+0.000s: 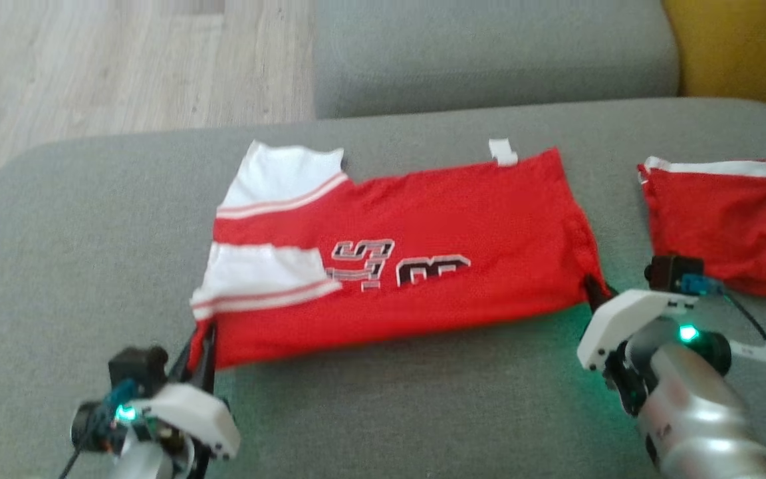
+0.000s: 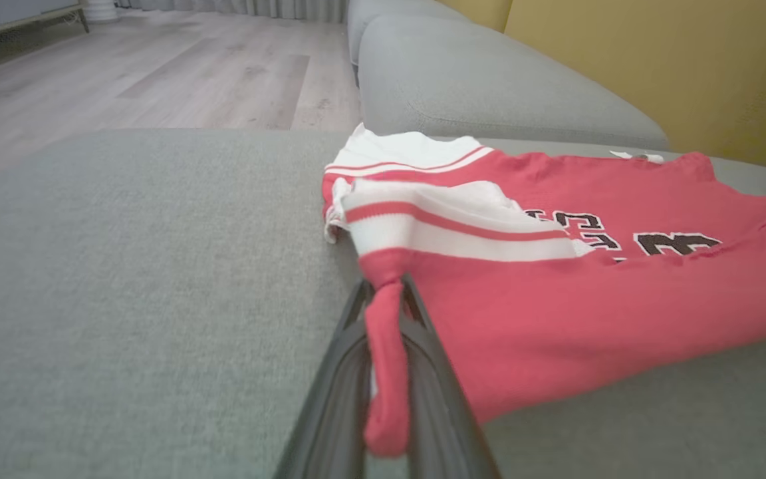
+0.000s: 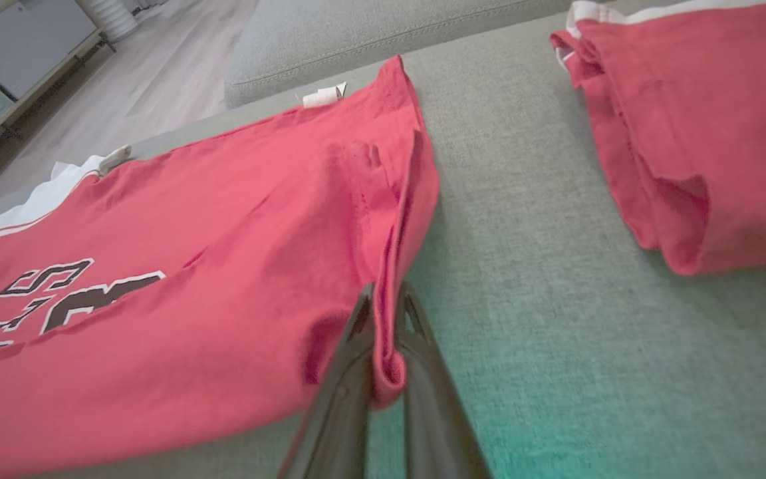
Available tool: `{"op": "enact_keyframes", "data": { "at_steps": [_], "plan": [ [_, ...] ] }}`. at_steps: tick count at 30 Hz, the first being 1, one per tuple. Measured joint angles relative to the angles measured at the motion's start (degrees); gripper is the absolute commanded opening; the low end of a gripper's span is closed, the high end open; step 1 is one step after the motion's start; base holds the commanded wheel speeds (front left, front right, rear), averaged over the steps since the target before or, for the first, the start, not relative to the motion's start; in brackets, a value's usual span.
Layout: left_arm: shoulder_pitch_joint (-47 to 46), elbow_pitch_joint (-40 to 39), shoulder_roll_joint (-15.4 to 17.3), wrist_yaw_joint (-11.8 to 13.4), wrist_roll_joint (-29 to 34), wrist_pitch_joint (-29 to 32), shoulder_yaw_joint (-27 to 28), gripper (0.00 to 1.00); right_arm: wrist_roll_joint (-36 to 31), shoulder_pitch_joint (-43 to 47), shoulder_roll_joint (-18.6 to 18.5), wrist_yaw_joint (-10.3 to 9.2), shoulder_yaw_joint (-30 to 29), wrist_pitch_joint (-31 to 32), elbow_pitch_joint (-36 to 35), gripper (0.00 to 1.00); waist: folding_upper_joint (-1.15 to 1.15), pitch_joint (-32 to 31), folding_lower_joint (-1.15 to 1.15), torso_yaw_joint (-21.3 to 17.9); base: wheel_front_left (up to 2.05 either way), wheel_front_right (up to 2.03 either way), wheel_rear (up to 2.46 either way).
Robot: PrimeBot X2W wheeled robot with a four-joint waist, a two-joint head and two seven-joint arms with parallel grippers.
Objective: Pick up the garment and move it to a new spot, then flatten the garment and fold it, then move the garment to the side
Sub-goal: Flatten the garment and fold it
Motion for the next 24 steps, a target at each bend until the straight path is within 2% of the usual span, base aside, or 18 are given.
{"op": "enact_keyframes", "data": {
  "at_steps": [6, 13, 14, 15, 16, 17, 20, 24],
  "plan": [
    [7.7, -7.5, 1.1, 1.8, -1.0, 3.3, 0.0, 0.00, 3.2, 7.1, -2.2, 0.00, 2.2, 5.1, -8.6, 0.00, 0.00, -1.8, 0.00, -1.2, 0.00, 0.00, 0.00],
    [12.1, -13.9, 1.9, 3.6, -1.5, 7.7, -0.8, 0.00, 4.7, 17.1, -4.2, 0.00, 1.3, 11.6, -21.3, 0.00, 0.00, -1.9, 0.01, -1.6, 0.00, 0.00, 0.00],
    [12.4, -14.2, 1.9, 4.1, -1.5, 8.1, -1.0, 0.04, 4.6, 18.4, -4.2, 0.00, 0.7, 12.3, -23.1, 0.00, 0.00, -1.8, 0.01, -1.6, 0.00, 0.00, 0.00],
    [12.6, -14.5, 2.0, 4.4, -1.5, 8.5, -1.1, 0.38, 4.1, 19.5, -4.2, 0.00, 0.1, 12.8, -25.0, 0.35, 0.00, -1.7, 0.01, -1.7, 0.00, 0.00, 0.00],
    [12.7, -14.9, 2.0, 4.6, -1.5, 8.7, -1.1, 0.85, 3.4, 20.5, -4.2, 0.00, -0.7, 13.1, -26.9, 1.00, 0.00, -1.6, 0.01, -1.8, 0.00, 0.00, 0.00],
    [12.7, -15.2, 2.1, 5.1, -1.4, 8.9, -1.1, 1.00, 2.9, 21.2, -4.2, 0.00, -1.5, 13.7, -28.9, 1.00, 0.00, -1.4, 0.01, -1.8, 0.00, 0.00, 0.00],
    [12.5, -16.1, 2.2, 6.1, -1.4, 8.5, -0.9, 1.00, 0.4, 22.5, -4.0, 0.00, -3.3, 13.6, -35.9, 1.00, 0.00, -0.8, 0.01, -2.2, 0.00, 0.00, 0.00],
    [10.7, -18.1, 2.4, 6.0, -1.4, 5.2, 0.4, 1.00, -2.9, 22.5, -2.8, 0.00, -6.1, 11.2, -45.2, 1.00, 0.00, 0.5, 0.01, -2.7, 0.00, 0.00, 0.00]
  ]
}}
